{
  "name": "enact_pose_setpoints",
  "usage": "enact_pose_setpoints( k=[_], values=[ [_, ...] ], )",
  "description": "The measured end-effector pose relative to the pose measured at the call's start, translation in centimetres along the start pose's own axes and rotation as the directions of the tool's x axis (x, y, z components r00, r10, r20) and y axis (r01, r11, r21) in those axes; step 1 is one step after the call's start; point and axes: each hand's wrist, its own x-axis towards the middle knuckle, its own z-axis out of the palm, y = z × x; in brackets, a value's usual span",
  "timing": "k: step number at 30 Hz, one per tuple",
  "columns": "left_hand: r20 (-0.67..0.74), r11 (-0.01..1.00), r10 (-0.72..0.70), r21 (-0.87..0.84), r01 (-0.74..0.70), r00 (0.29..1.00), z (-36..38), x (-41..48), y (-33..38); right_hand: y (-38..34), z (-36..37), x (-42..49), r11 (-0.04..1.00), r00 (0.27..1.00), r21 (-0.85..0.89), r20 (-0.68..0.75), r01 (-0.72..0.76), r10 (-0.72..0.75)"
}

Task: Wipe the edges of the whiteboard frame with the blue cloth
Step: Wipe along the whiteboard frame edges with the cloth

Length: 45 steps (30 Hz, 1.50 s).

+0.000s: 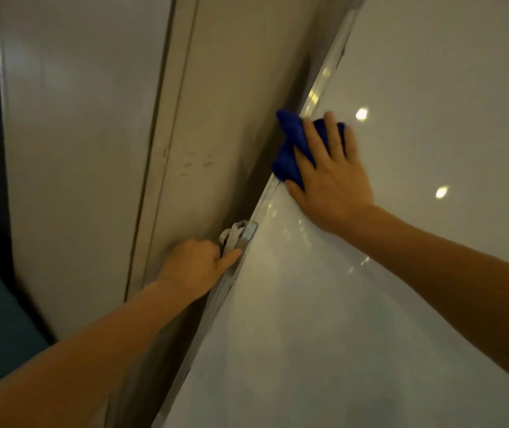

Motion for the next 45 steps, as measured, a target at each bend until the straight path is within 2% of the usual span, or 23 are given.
enact_pose_setpoints(
  k=[2, 4, 6, 9, 11, 13, 15, 17, 19, 22, 24, 25, 27, 28, 30, 31, 33, 35, 37, 40, 41, 43, 45],
  values=[
    [-0.293, 0.987, 0.158, 0.006, -0.164, 0.943, -1.7, 1.6, 2.3, -2.9, 0.9, -2.7, 0.990, 0.991, 0.048, 0.011, 0.129, -0.130],
    [-0.431, 0.971, 0.181, -0.064, -0.230, 0.884, -2.3, 3.4, 4.9, -3.4, 1.2, -3.5, 0.967, 0.966, 0.048, 0.057, 0.251, -0.254],
    [-0.398, 0.957, 0.111, -0.204, -0.206, 0.911, -2.5, 5.8, 7.4, -0.7, 0.6, -0.8, 0.973, 0.971, -0.026, 0.078, 0.230, -0.227],
    [-0.196, 0.856, -0.028, -0.512, -0.078, 0.980, -3.8, 9.8, 10.3, 5.9, -1.0, 5.2, 0.991, 0.998, -0.119, 0.003, -0.064, 0.065],
    [-0.065, 0.802, -0.057, -0.598, 0.007, 0.996, -4.3, 11.6, 11.4, 8.7, -1.9, 7.2, 0.976, 0.977, -0.057, -0.021, -0.212, 0.211],
    [-0.039, 0.805, -0.079, -0.592, 0.041, 0.996, -3.9, 12.6, 11.9, 7.7, -1.4, 6.6, 0.992, 0.991, 0.009, -0.041, -0.129, 0.129],
    [-0.050, 0.783, -0.091, -0.621, 0.040, 0.995, -2.9, 13.0, 11.6, 4.9, 0.2, 4.0, 0.992, 0.991, 0.028, -0.042, 0.126, -0.125],
    [-0.059, 0.758, -0.074, -0.652, 0.018, 0.996, -2.0, 12.9, 11.1, 4.5, 0.2, 3.0, 0.964, 0.964, -0.004, 0.018, 0.267, -0.266],
    [-0.086, 0.762, -0.066, -0.648, -0.006, 0.994, -1.4, 12.9, 10.7, 7.6, -1.0, 5.7, 0.980, 0.982, -0.059, 0.004, 0.188, -0.188],
    [-0.103, 0.761, -0.050, -0.649, -0.029, 0.993, -1.5, 12.7, 10.6, 14.8, -3.3, 10.2, 0.975, 0.974, -0.029, -0.050, -0.221, 0.220],
    [-0.154, 0.762, -0.045, -0.645, -0.066, 0.987, -2.0, 13.0, 10.5, 16.2, -4.0, 10.7, 0.948, 0.947, 0.036, -0.052, -0.316, 0.317],
    [-0.185, 0.762, -0.038, -0.641, -0.091, 0.982, -2.3, 13.3, 10.7, 15.0, -3.6, 10.2, 0.961, 0.959, 0.022, -0.061, -0.276, 0.277],
    [-0.237, 0.752, -0.061, -0.649, -0.111, 0.970, -3.1, 14.2, 11.0, 10.6, -2.1, 8.4, 1.000, 0.998, -0.022, -0.058, 0.011, -0.012],
    [-0.256, 0.744, -0.084, -0.659, -0.110, 0.963, -3.6, 14.9, 11.3, 8.5, -1.5, 7.3, 0.986, 0.986, -0.030, -0.028, 0.163, -0.164],
    [-0.259, 0.776, -0.093, -0.624, -0.093, 0.961, -4.8, 16.1, 11.8, 7.7, -1.7, 7.2, 0.957, 0.960, -0.084, 0.064, 0.277, -0.272],
    [-0.248, 0.808, -0.064, -0.581, -0.096, 0.967, -5.2, 16.5, 11.9, 9.1, -2.3, 8.4, 0.968, 0.973, -0.104, 0.063, 0.228, -0.222],
    [-0.213, 0.844, -0.012, -0.527, -0.104, 0.977, -5.7, 16.7, 12.2, 13.3, -3.8, 11.5, 0.989, 1.000, -0.148, -0.002, -0.015, 0.015],
    [-0.183, 0.866, 0.023, -0.488, -0.111, 0.983, -5.9, 16.5, 12.3, 16.9, -5.2, 13.1, 0.970, 0.977, -0.115, -0.043, -0.214, 0.210],
    [-0.165, 0.877, 0.046, -0.466, -0.119, 0.985, -6.1, 16.6, 12.6, 16.6, -5.4, 13.7, 0.979, 0.983, -0.106, -0.080, -0.176, 0.168],
    [-0.190, 0.867, 0.051, -0.479, -0.138, 0.980, -6.8, 18.2, 13.8, 12.7, -3.8, 13.2, 0.991, 0.989, -0.024, -0.057, 0.132, -0.134],
    [-0.217, 0.859, 0.039, -0.492, -0.143, 0.975, -7.3, 19.1, 14.6, 12.5, -3.6, 13.2, 0.986, 0.985, 0.000, -0.042, 0.166, -0.166],
    [-0.261, 0.839, 0.010, -0.524, -0.150, 0.965, -8.8, 21.2, 16.6, 14.5, -4.2, 14.9, 0.996, 0.993, 0.009, -0.070, 0.092, -0.091],
    [-0.271, 0.826, -0.003, -0.544, -0.150, 0.963, -10.6, 23.2, 18.6, 17.7, -4.9, 16.6, 0.995, 0.988, -0.002, -0.116, -0.104, 0.103]
  ],
)
